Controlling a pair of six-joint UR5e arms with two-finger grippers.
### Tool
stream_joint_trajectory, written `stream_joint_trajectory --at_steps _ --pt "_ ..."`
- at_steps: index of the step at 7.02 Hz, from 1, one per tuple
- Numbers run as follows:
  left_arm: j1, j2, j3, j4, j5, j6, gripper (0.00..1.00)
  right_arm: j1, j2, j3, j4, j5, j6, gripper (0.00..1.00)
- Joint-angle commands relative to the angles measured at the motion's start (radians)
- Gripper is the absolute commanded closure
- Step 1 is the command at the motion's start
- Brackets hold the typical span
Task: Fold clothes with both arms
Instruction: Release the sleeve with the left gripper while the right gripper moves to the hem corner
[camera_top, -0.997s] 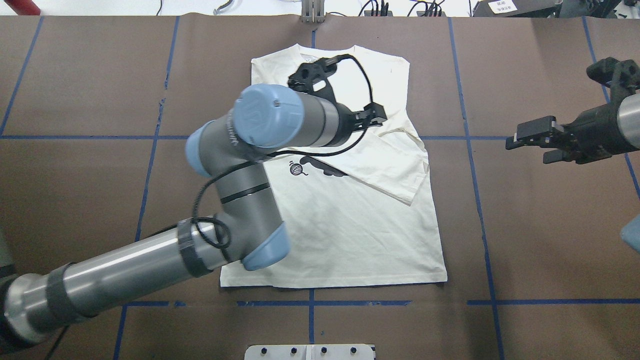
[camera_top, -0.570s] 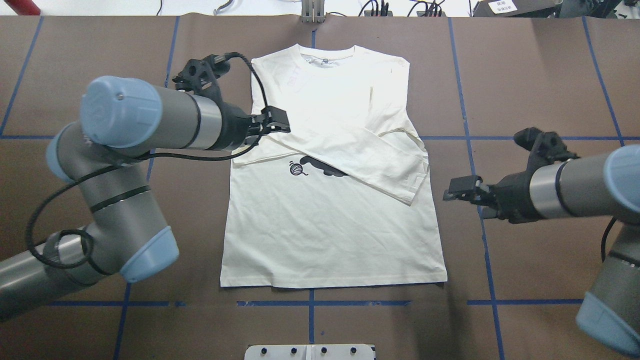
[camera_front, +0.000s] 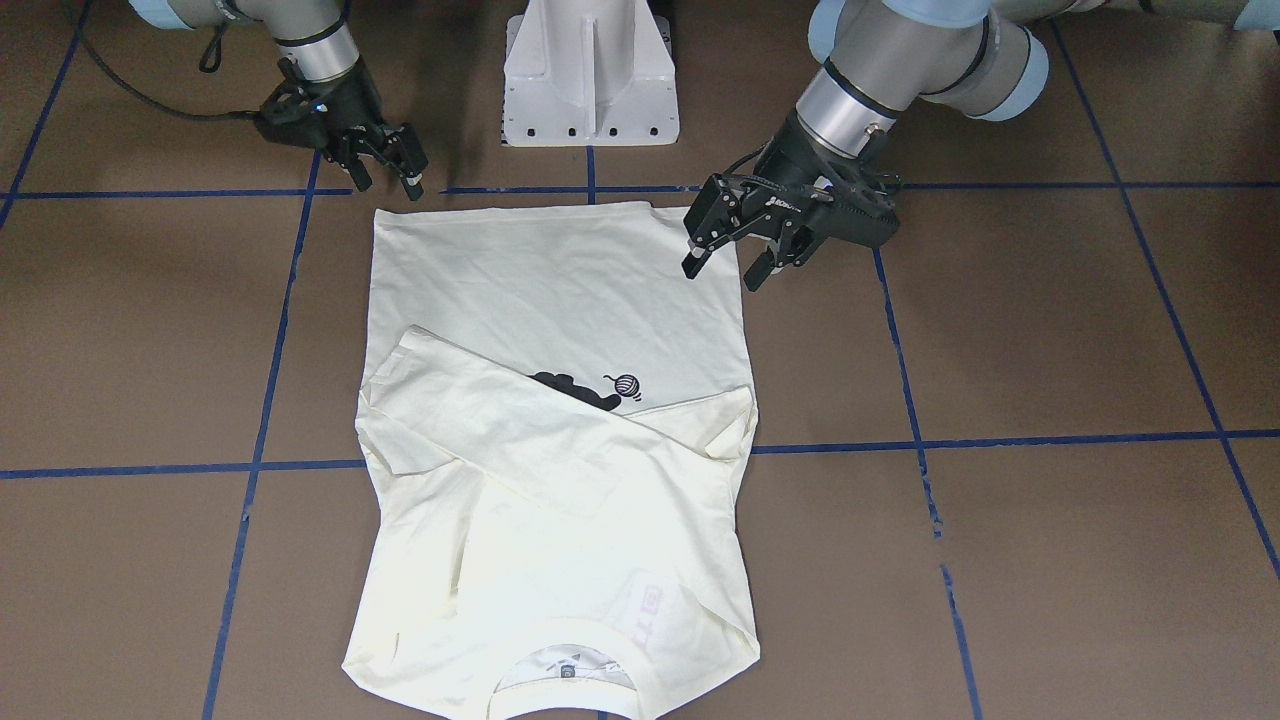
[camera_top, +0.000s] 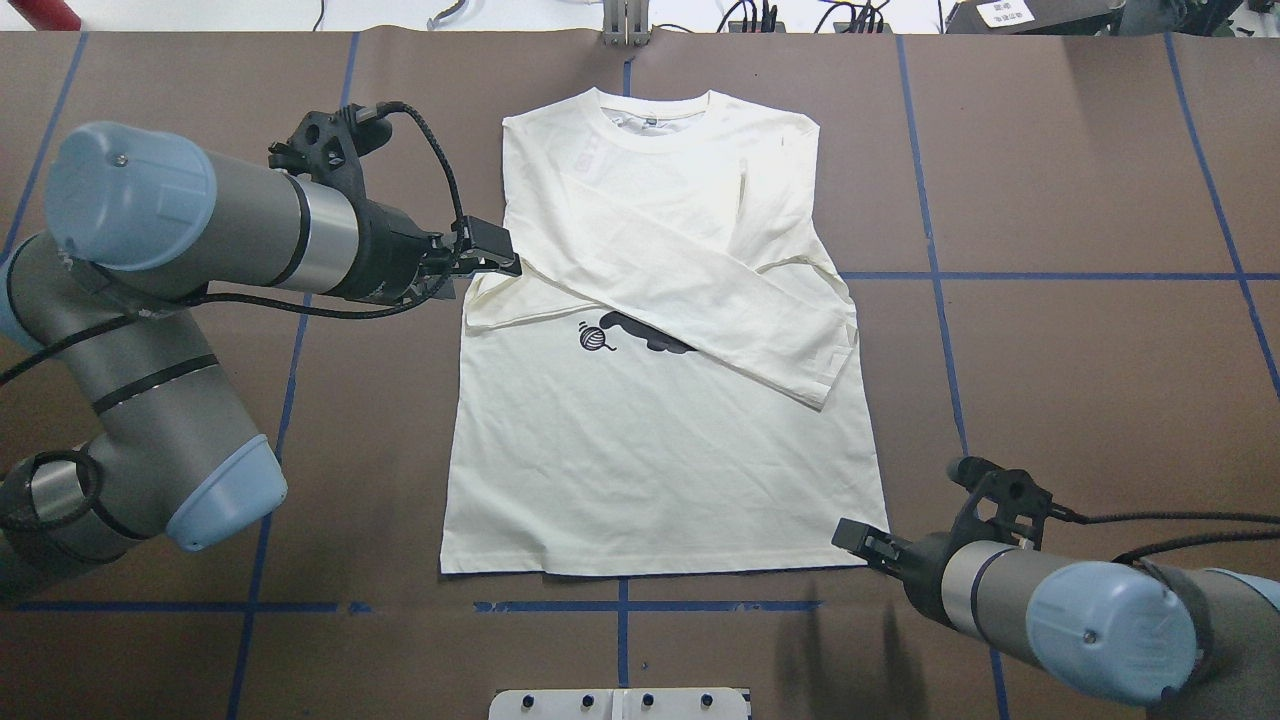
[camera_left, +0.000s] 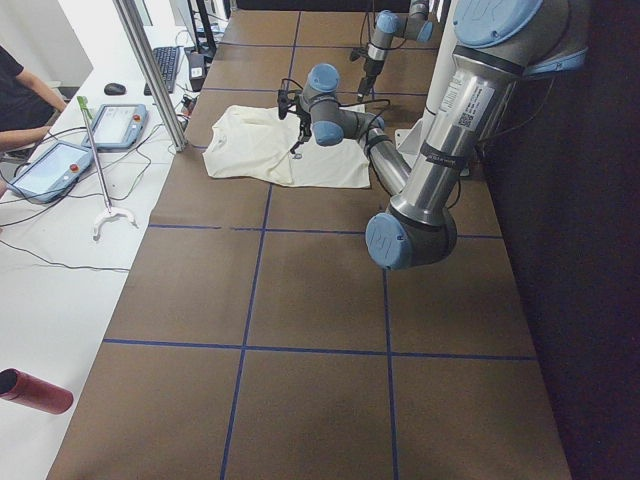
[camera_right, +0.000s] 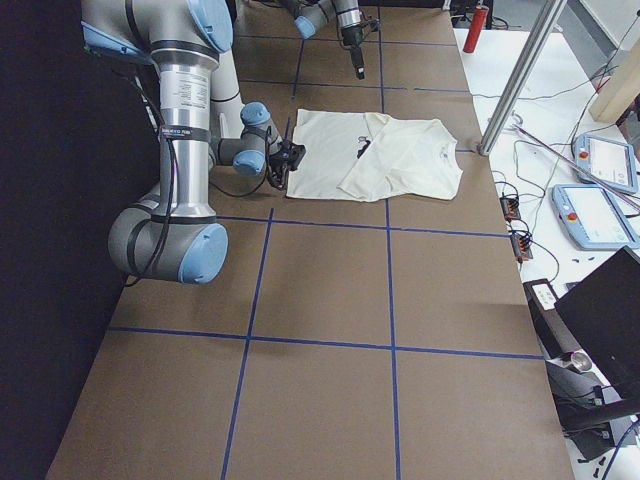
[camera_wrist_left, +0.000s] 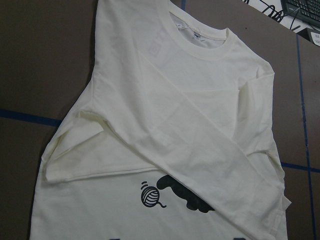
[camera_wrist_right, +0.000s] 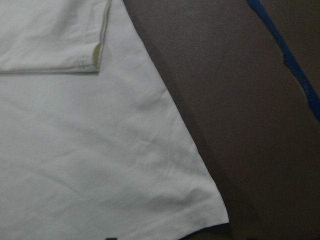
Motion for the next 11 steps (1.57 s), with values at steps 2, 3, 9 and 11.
stream_joint_trajectory --at_steps 2,3,9,11 --pt "-0.001 0.004 -0.007 0.000 -0.001 -0.019 0.12 -0.072 0.009 -0.028 -0.063 -0.106 0.101 0.20" --pt "-0.001 0.004 -0.008 0.000 -0.001 -0.027 0.11 -0.072 0.014 -0.034 -0.065 -0.127 0.101 0.20" --pt "0.001 0.003 -0.015 -0.002 0.000 -0.042 0.09 -0.068 0.014 -0.066 -0.065 -0.149 0.102 0.65" --pt "0.002 0.004 -0.015 0.000 0.000 -0.044 0.08 -0.068 0.014 -0.066 -0.065 -0.161 0.102 1.00"
